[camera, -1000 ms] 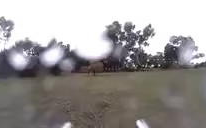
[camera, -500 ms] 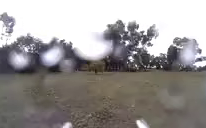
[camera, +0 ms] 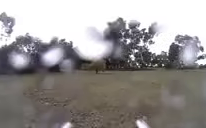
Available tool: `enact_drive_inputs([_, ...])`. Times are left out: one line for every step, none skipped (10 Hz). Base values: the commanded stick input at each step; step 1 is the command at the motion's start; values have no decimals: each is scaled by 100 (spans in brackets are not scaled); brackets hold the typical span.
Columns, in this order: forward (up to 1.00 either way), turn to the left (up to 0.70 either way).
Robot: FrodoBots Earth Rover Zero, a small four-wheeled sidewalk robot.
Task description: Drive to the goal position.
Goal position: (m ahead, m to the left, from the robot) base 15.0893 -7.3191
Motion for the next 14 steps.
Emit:
enact_drive_inputs([100,1])
enact_drive_inputs([100,1])
enact_drive_inputs([100,1])
enact_drive_inputs([100,1])
enact_drive_inputs([100,1])
enact_drive_inputs([100,1])
enact_drive_inputs([100,1])
enact_drive_inputs([100,1])
enact_drive_inputs([100,1])
enact_drive_inputs([100,1])
enact_drive_inputs([100,1])
enact_drive_inputs([100,1])
enact_drive_inputs([100,1])
enact_drive_inputs([100,1])
